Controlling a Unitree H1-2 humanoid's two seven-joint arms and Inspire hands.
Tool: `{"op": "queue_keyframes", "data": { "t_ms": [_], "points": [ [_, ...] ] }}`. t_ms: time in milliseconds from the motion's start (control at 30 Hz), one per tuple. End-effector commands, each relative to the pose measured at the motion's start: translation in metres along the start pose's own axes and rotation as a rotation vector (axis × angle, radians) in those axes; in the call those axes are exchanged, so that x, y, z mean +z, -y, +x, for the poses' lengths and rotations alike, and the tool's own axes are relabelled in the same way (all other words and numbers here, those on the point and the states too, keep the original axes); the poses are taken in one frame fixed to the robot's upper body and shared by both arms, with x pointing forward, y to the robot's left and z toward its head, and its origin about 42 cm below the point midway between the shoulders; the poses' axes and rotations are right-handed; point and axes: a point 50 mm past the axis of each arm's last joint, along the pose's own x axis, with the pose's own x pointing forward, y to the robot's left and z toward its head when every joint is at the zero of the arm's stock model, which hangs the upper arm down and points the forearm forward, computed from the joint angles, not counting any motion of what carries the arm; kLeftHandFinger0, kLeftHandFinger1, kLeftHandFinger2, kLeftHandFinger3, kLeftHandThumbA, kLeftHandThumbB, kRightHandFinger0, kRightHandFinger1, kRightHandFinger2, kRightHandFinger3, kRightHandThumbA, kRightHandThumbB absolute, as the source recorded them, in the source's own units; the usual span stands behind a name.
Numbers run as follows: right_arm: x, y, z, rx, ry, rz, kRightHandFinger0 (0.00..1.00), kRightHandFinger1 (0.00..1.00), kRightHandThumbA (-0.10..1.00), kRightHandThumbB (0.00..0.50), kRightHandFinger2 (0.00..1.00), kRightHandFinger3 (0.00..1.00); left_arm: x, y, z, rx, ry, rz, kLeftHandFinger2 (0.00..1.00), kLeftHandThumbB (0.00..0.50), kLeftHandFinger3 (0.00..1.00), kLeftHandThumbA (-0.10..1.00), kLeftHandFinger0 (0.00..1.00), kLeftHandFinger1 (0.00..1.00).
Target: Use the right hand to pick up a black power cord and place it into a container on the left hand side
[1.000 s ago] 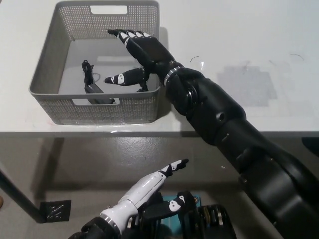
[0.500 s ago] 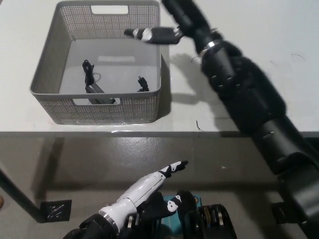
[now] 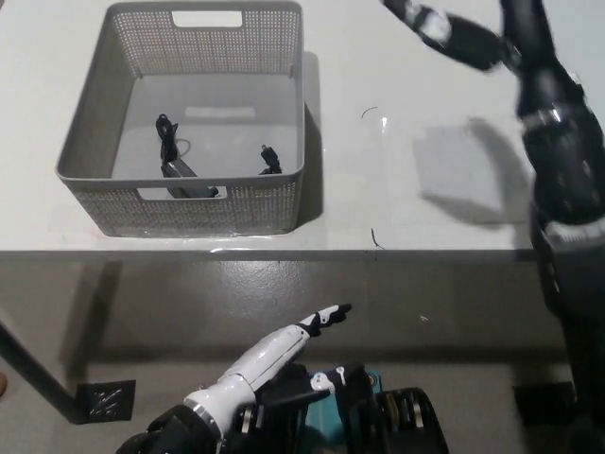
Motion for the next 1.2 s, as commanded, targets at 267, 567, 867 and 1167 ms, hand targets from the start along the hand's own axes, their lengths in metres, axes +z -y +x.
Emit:
{"op": "queue_keyframes", "data": {
  "t_ms": [267, 567, 867, 1167],
  "points": [
    [-0.016, -0.026, -0.137, 0.042, -0.127, 0.299, 1.00, 1.00, 1.00, 0.434, 1.00, 1.00, 0.000, -0.022, 0.001, 0.268, 0.161, -0.067, 1.00, 0.154, 1.00, 1.00, 1.00, 1.00],
    [-0.047, -0.074, -0.216, 0.152, -0.315, 0.449, 1.00, 1.00, 1.00, 0.468, 1.00, 1.00, -0.003, -0.022, 0.002, 0.352, 0.200, -0.120, 1.00, 0.229, 1.00, 1.00, 1.00, 1.00],
    [-0.074, -0.094, -0.252, 0.221, -0.440, 0.488, 1.00, 1.00, 1.00, 0.445, 1.00, 1.00, -0.006, -0.020, 0.007, 0.268, 0.188, -0.163, 1.00, 0.310, 1.00, 1.00, 1.00, 1.00],
    [-0.079, -0.123, -0.266, 0.195, -0.465, 0.510, 1.00, 1.00, 1.00, 0.459, 1.00, 1.00, -0.006, -0.011, 0.006, 0.239, 0.131, -0.199, 1.00, 0.233, 1.00, 1.00, 1.00, 1.00]
  ]
}}
